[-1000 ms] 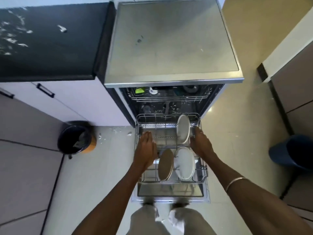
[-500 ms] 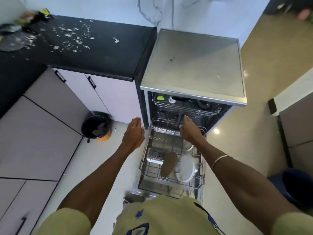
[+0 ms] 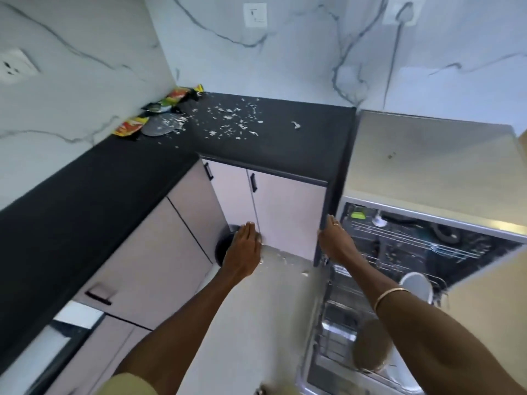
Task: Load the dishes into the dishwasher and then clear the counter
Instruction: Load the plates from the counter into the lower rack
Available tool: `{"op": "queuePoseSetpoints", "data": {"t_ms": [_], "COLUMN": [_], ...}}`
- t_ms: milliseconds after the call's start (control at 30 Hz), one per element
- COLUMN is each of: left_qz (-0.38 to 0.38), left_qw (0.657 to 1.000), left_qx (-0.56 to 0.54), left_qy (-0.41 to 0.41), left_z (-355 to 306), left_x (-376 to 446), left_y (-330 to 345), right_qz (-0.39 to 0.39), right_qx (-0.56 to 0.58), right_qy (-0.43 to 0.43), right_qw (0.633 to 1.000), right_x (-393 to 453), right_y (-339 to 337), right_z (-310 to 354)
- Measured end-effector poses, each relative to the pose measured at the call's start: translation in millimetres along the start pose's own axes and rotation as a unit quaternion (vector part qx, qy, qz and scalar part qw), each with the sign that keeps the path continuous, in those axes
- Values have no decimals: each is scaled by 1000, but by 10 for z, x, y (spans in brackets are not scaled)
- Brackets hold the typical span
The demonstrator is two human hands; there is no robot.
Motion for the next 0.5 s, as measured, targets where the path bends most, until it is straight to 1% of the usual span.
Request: {"op": "queuePoseSetpoints", "data": {"t_ms": [100, 233, 400, 500], "left_qz": [18, -12, -23, -20], "left_qw": [999, 999, 995, 994], "left_qx": [8, 3, -6, -10], "left_qy": [-29, -53, -94, -107], "left_z": [514, 1090, 1642, 1966], "left_x": [-73, -24, 208, 414], "left_y": [-219, -477, -640, -663], "right_qz": [-2, 3, 12, 18], "right_qx": [9, 12, 2, 6], "right_qy": [-18, -48, -87, -94], "right_qw": [1000, 999, 996, 995], "right_x": [22, 199, 618, 985], "right_y": [173, 374, 586, 741], "right_z": [602, 1272, 1918, 2241]}}
Point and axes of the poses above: each hand's wrist, its own x-axis towards the middle knuckle, its own y-axis out of the palm, z = x × y, the point moved 10 cm from there along x, towards the middle knuckle, and after that the axes turned 7 degrees about y, right-handed, at the moved point
